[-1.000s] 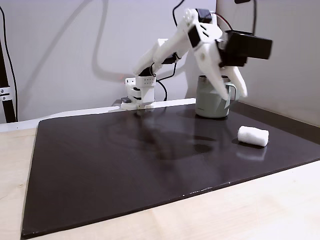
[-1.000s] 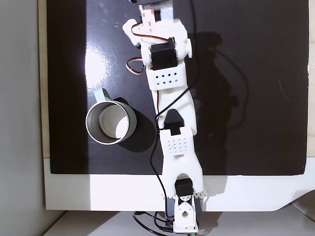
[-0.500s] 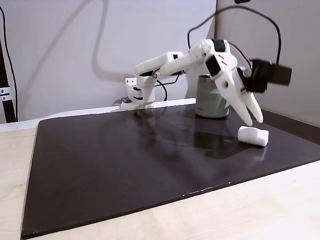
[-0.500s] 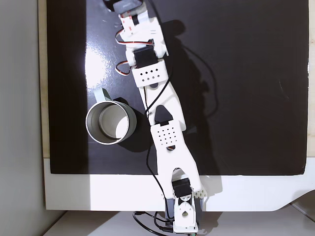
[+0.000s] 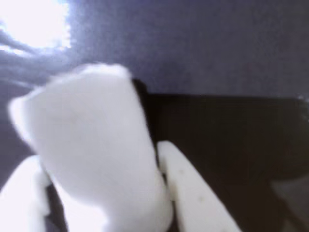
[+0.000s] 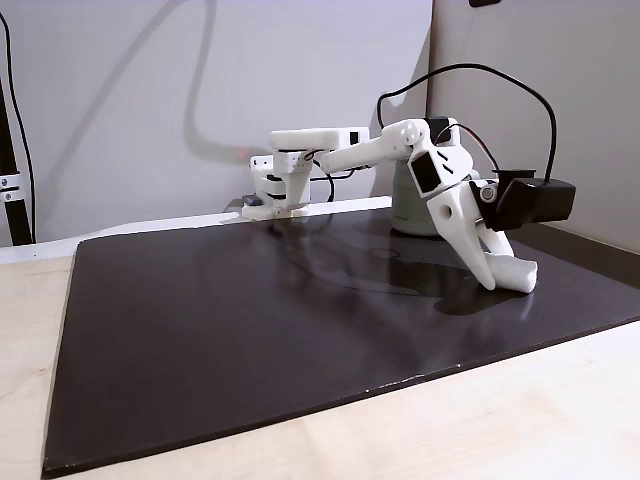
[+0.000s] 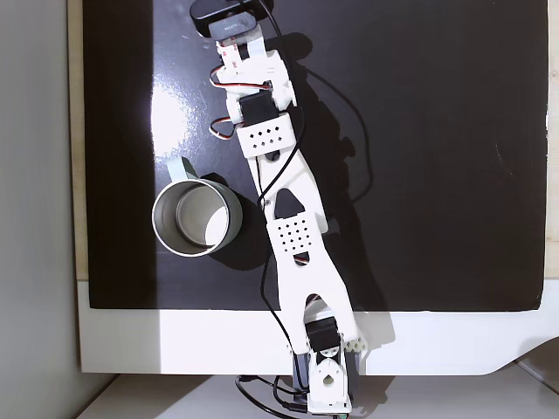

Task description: Grasp a gauze and put it in the cup.

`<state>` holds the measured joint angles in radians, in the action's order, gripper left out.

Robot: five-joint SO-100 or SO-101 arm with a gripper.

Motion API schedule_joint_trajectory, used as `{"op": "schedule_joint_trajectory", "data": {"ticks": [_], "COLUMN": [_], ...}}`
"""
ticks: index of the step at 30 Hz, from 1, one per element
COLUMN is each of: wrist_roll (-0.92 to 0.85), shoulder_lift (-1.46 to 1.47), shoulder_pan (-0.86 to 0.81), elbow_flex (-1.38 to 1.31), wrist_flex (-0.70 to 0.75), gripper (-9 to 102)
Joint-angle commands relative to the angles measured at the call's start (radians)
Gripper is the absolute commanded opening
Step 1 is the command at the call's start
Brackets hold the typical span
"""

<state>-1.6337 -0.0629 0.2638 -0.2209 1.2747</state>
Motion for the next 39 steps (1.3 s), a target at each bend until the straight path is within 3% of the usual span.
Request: {"op": "schedule_joint_trajectory", "data": {"ticks": [1,6,14,33,39], "wrist_roll": [0.011,0.043,0.109,0.219,0.301], "shoulder_lift": [0.002,-0.006,-0.13,-0.749,-1.083], "shoulder_pan": [0.009,0.012,0.025,0.052,0.089], "elbow_flex": [-0.114,-0.115,-0.115,-0.098,0.242], "wrist_flex": [-0.011,-0.008,0.104,0.489,0.5], "gripper": [15,0,0,0,0]}}
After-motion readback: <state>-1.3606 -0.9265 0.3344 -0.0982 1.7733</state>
